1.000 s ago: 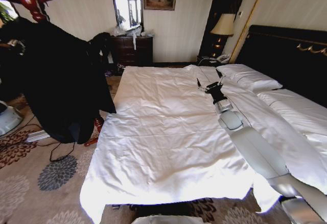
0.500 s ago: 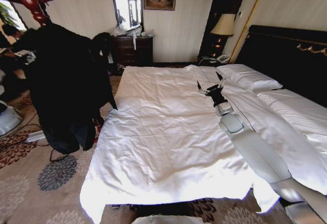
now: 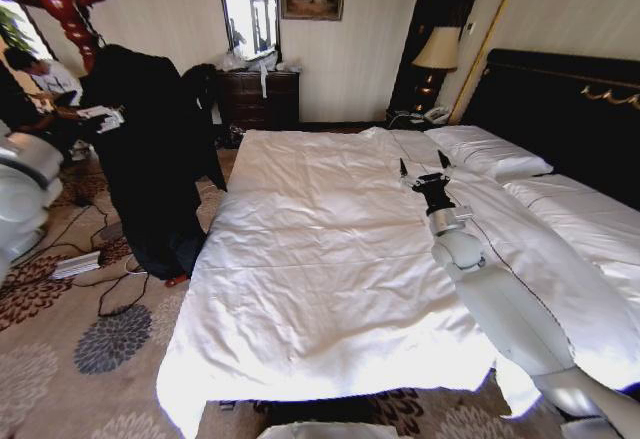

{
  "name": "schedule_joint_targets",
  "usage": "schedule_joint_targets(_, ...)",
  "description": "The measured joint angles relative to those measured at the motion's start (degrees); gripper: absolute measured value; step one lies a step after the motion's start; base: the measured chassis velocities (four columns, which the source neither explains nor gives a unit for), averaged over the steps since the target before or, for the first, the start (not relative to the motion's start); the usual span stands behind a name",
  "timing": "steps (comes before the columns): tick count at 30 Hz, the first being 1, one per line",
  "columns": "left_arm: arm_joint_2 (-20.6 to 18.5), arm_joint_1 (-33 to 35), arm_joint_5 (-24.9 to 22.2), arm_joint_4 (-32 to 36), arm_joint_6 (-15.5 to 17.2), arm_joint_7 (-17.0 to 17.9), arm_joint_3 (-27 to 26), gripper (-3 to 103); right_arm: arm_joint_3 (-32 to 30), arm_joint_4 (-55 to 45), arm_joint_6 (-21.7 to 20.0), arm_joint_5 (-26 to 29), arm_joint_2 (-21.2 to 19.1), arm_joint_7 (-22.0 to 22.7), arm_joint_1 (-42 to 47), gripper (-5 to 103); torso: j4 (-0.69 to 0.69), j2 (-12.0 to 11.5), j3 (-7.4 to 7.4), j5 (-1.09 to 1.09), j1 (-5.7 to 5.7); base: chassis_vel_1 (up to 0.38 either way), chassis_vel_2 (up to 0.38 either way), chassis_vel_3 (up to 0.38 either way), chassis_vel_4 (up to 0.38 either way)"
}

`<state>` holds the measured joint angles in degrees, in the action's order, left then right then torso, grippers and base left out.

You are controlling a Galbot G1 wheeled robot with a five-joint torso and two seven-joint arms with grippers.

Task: Pick up the clothes from the bed and hang them on the clothes hanger.

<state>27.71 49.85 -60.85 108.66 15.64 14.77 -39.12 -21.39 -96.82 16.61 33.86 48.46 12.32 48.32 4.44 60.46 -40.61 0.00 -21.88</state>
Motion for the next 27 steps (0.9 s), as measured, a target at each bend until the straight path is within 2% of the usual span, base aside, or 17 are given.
schedule_joint_targets(3,3.6,5.0,2.6,1.6,-0.4,0.6,-0.9,100,-7.4,-4.2,0.0,2.8,0.8,0.6,7.3,100,0.05,0.0,0.00,-0.01,0.00,0.000,0.000,0.000,0.000)
schedule_joint_targets(4,6.8,8.3,4.7,3.2,-0.6,1.0,-1.7,100,-12.7,-7.6,-0.3,3.7,1.8,1.1,13.1,100,0.03,0.0,0.00,0.01,0.00,0.000,0.000,0.000,0.000)
schedule_joint_targets(5,6.8,8.3,4.7,3.2,-0.6,1.0,-1.7,100,-12.7,-7.6,-0.3,3.7,1.8,1.1,13.1,100,0.03,0.0,0.00,0.01,0.00,0.000,0.000,0.000,0.000)
schedule_joint_targets(7,10.9,12.1,7.2,5.7,-1.1,1.4,-2.3,100,-20.1,-12.7,-0.7,3.0,3.7,2.0,22.3,100,0.03,0.0,0.01,-0.02,0.01,0.000,0.000,0.000,0.000)
schedule_joint_targets(8,13.4,14.7,8.6,7.6,-1.5,1.5,-3.1,100,-23.1,-15.3,-0.8,1.6,5.1,2.3,27.0,100,0.11,0.0,0.01,0.02,0.01,0.000,0.000,0.000,0.000)
schedule_joint_targets(9,15.2,16.7,9.7,8.9,-1.7,0.8,-3.7,100,-24.6,-16.9,-0.8,0.3,6.1,2.3,29.6,100,0.11,0.0,0.01,0.03,0.01,0.000,0.000,0.000,0.000)
schedule_joint_targets(10,15.2,16.7,9.7,8.9,-1.7,0.8,-3.7,100,-24.6,-16.9,-0.8,0.3,6.1,2.3,29.6,100,0.11,0.0,0.01,0.03,0.01,0.000,0.000,0.000,0.000)
schedule_joint_targets(13,22.7,24.3,14.3,13.6,-3.0,-3.5,-5.3,100,-26.7,-23.2,-0.8,-4.0,11.0,2.4,37.1,100,0.00,0.0,0.01,0.00,0.02,0.000,0.000,0.000,0.000)
schedule_joint_targets(15,28.4,29.6,18.2,16.8,-4.5,-7.0,-5.5,100,-26.2,-27.4,-1.2,-7.4,15.8,2.6,41.7,100,-0.02,0.0,0.01,-0.03,0.02,0.000,0.000,0.000,0.000)
schedule_joint_targets(16,28.4,29.6,18.2,16.8,-4.5,-7.0,-5.5,100,-26.2,-27.4,-1.2,-7.4,15.8,2.6,41.7,100,-0.02,0.0,0.01,-0.03,0.02,0.000,0.000,0.000,0.000)
schedule_joint_targets(17,30.7,31.5,20.4,18.0,-5.2,-7.9,-5.5,100,-25.5,-28.9,-1.5,-9.5,17.9,3.0,43.8,100,-0.02,0.0,0.01,-0.03,0.02,0.000,0.000,0.000,0.000)
schedule_joint_targets(18,33.4,33.6,23.1,19.7,-5.7,-8.6,-5.5,100,-24.5,-30.7,-1.9,-12.9,20.0,3.2,46.3,100,0.05,0.0,0.02,0.04,0.03,0.000,0.000,0.000,0.000)
schedule_joint_targets(19,33.4,33.6,23.1,19.7,-5.7,-8.6,-5.5,100,-24.5,-30.7,-1.9,-12.9,20.0,3.2,46.3,100,0.05,0.0,0.02,0.04,0.03,0.000,0.000,0.000,0.000)
schedule_joint_targets(22,40.0,39.1,29.1,25.0,-5.4,-9.5,-5.6,100,-23.2,-35.1,-3.2,-19.5,22.8,3.5,51.6,100,0.02,0.0,0.01,0.01,0.01,0.000,0.000,0.000,0.000)
schedule_joint_targets(24,43.3,42.3,32.3,28.1,-5.2,-11.5,-5.5,100,-22.7,-38.0,-3.9,-21.0,23.5,3.3,54.4,100,0.03,0.0,0.01,0.00,0.01,0.000,0.000,0.000,0.000)
schedule_joint_targets(25,43.3,42.3,32.3,28.1,-5.2,-11.5,-5.5,100,-22.7,-38.0,-3.9,-21.0,23.5,3.3,54.4,100,0.03,0.0,0.01,0.00,0.01,0.000,0.000,0.000,0.000)
schedule_joint_targets(27,46.2,45.3,34.4,30.7,-5.3,-13.3,-5.5,100,-21.9,-40.5,-4.6,-21.7,24.3,2.8,56.9,100,0.01,0.0,0.01,0.00,0.02,0.000,0.000,0.000,0.000)
